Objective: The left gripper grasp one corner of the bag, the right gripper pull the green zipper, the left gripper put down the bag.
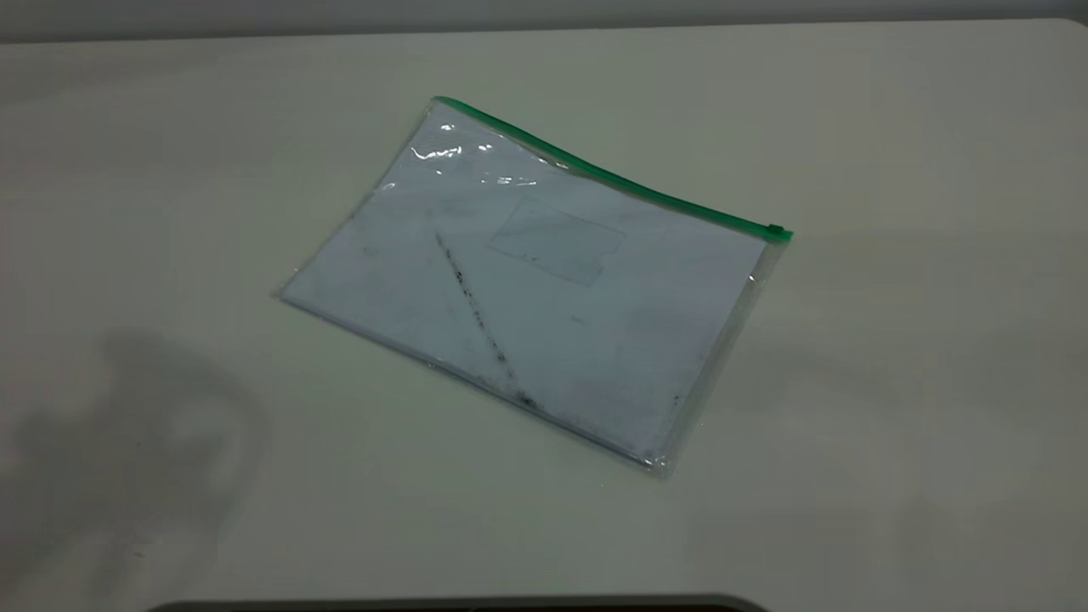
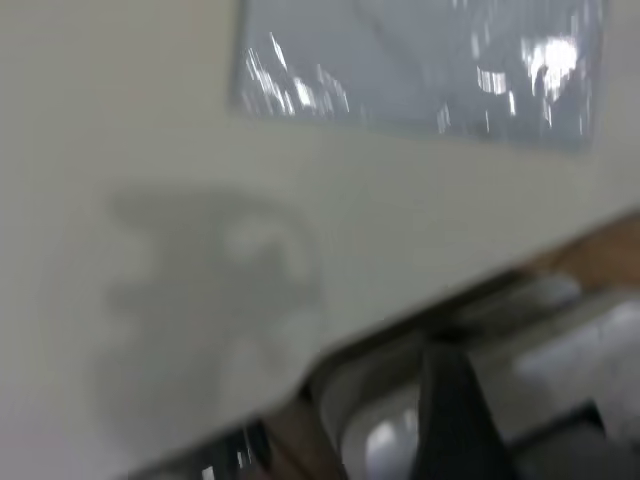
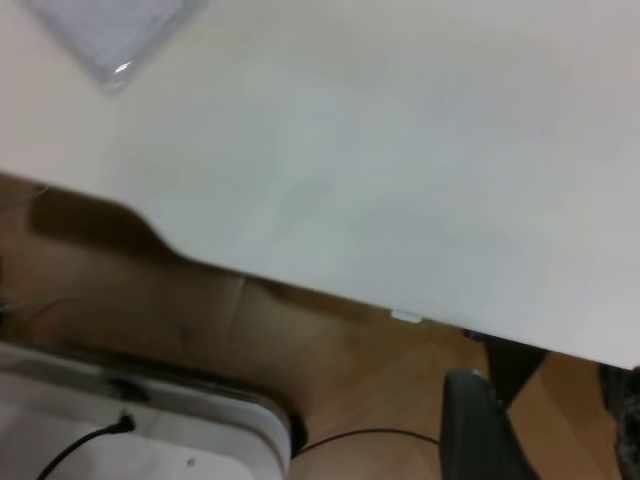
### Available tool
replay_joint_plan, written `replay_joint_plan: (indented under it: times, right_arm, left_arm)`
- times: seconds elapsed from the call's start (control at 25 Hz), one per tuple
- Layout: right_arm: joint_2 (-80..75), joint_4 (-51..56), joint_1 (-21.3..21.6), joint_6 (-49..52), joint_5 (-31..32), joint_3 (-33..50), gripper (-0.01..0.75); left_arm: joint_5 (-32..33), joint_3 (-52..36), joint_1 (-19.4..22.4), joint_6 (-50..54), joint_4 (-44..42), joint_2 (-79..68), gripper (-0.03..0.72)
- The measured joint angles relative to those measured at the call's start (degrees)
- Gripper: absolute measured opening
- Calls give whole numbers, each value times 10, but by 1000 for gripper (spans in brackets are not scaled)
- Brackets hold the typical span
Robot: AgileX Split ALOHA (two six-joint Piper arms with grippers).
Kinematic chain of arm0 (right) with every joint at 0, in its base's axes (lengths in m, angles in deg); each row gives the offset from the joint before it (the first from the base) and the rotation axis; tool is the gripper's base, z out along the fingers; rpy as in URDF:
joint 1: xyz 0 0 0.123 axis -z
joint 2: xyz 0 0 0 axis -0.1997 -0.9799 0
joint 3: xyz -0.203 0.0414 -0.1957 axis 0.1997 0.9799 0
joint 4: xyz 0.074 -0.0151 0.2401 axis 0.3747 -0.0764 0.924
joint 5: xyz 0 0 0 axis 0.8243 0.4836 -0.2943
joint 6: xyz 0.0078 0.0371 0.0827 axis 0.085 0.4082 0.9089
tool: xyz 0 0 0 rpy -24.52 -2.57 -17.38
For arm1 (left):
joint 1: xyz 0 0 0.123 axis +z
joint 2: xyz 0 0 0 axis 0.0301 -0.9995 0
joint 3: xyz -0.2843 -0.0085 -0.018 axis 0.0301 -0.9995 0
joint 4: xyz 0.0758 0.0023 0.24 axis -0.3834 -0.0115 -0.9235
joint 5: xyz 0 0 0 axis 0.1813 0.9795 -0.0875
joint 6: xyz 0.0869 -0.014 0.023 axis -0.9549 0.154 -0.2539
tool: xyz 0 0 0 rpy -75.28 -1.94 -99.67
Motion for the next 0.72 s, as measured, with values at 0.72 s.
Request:
replay_joint_plan:
  times: [0.72]
  right_arm:
    - [0, -14, 0, 21, -2, 1, 371]
  left_arm:
    - [-36, -382, -5, 84, -111, 382, 496]
